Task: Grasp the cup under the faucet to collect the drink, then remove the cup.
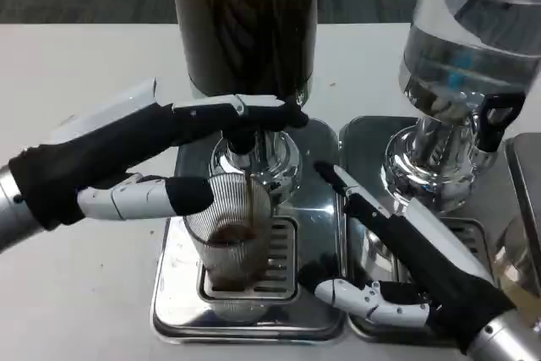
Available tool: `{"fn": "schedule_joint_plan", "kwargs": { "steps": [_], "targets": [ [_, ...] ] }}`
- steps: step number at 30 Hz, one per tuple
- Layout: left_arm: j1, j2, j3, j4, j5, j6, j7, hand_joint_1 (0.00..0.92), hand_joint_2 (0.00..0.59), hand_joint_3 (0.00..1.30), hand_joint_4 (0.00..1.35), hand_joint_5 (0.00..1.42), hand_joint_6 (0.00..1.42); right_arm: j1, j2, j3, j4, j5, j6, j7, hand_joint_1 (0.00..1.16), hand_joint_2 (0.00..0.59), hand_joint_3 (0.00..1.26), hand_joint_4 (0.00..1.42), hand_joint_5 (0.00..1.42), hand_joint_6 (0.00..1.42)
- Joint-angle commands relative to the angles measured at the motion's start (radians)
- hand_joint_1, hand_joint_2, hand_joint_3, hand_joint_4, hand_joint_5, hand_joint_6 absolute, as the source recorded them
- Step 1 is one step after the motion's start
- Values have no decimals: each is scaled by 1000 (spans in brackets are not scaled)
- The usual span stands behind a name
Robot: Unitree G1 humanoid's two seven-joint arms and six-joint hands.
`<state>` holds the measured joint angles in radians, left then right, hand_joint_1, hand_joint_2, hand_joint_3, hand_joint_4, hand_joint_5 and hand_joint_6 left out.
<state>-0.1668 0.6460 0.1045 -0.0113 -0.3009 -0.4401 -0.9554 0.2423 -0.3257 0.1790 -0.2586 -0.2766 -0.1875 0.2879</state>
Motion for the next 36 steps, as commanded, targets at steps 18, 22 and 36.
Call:
{"fn": "schedule_joint_plan", "kwargs": {
  "steps": [18,22,36],
  "targets": [
    [23,24,-10,-24,4,-2,-6,0,60,224,127,159,90,-77,39,57,92,-45,-78,-77,548,199,0,0,0,34],
    [23,25,-9,-25,-3,1,-8,0,60,224,127,159,90,-83,49,66,101,-54,-78,-88,548,199,0,0,0,33],
    [26,28,-2,-38,-15,21,-5,0,60,224,127,159,90,-103,72,98,149,-54,-83,-97,548,199,0,0,0,33]
  ]
}}
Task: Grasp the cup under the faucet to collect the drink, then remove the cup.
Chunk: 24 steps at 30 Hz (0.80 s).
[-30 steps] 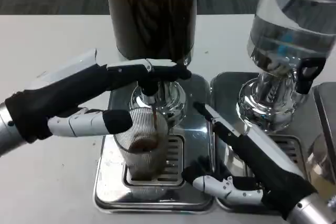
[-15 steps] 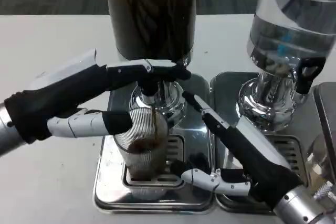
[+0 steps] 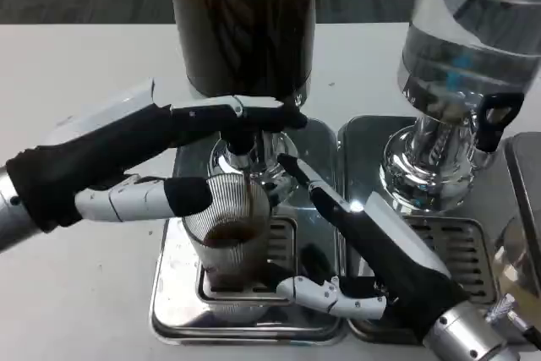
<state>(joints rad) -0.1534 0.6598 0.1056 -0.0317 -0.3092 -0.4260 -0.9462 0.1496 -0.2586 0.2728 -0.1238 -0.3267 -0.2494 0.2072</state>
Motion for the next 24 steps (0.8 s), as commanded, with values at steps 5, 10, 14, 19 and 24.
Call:
{"fn": "schedule_joint_plan", "kwargs": {
  "steps": [5,10,14,19,24],
  "targets": [
    [11,15,-2,-16,-14,14,-18,0,60,224,127,159,90,-18,18,16,34,-7,-24,-25,548,199,0,0,0,33],
    [9,18,1,-17,-22,22,-20,0,60,224,127,159,90,-35,27,33,55,-10,-27,-27,543,204,0,0,0,33],
    [12,19,2,-22,-22,27,-17,0,60,224,127,159,90,-52,39,46,68,-22,-25,-39,540,206,0,0,0,32],
    [13,19,4,-26,-22,31,-15,0,60,224,127,159,90,-62,50,54,79,-36,-18,-53,538,207,0,0,0,32],
    [13,19,5,-27,-23,35,-16,0,60,224,127,159,90,-81,58,55,104,-38,-18,-54,538,207,0,0,0,32]
  ]
}}
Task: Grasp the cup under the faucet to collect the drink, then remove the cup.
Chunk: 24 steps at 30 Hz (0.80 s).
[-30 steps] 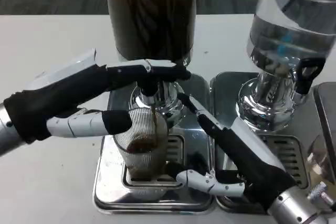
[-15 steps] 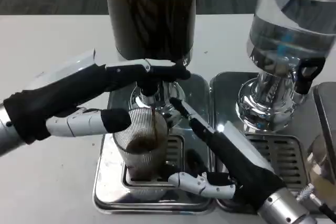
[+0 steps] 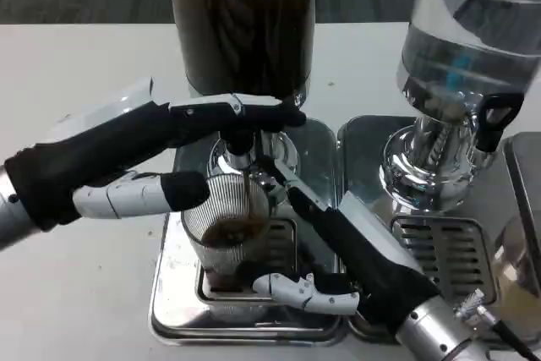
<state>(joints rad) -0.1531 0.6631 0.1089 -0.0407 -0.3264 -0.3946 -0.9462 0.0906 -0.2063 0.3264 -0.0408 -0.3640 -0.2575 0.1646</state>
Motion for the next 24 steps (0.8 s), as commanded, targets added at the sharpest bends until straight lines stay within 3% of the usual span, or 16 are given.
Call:
{"fn": "schedule_joint_plan", "kwargs": {
  "steps": [1,24],
  "targets": [
    [12,16,3,-19,-6,5,-16,0,60,224,127,159,90,-25,7,3,25,-3,-11,-14,537,207,0,0,0,32],
    [36,20,36,-46,6,20,3,0,64,226,127,159,90,-116,54,42,160,-4,-43,-40,537,207,0,0,0,32]
  ]
}}
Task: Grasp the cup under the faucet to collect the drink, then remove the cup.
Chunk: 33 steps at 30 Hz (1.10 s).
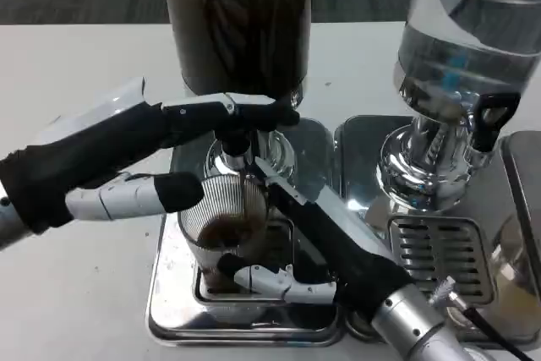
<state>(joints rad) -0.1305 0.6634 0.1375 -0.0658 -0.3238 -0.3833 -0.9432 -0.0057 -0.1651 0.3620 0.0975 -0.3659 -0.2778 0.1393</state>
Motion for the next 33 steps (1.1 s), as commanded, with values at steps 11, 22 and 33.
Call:
{"fn": "schedule_joint_plan", "kwargs": {
  "steps": [11,22,33],
  "targets": [
    [27,26,38,-25,13,15,29,0,64,227,127,159,90,-49,27,9,62,2,-33,-23,536,214,0,0,0,44],
    [66,33,116,-18,60,15,104,0,67,227,127,159,90,-65,40,6,86,7,-33,-29,536,215,0,0,0,47],
    [119,49,184,20,113,-10,150,0,43,224,127,159,90,-70,52,-1,106,18,-40,-37,531,219,0,0,0,49]
  ]
}}
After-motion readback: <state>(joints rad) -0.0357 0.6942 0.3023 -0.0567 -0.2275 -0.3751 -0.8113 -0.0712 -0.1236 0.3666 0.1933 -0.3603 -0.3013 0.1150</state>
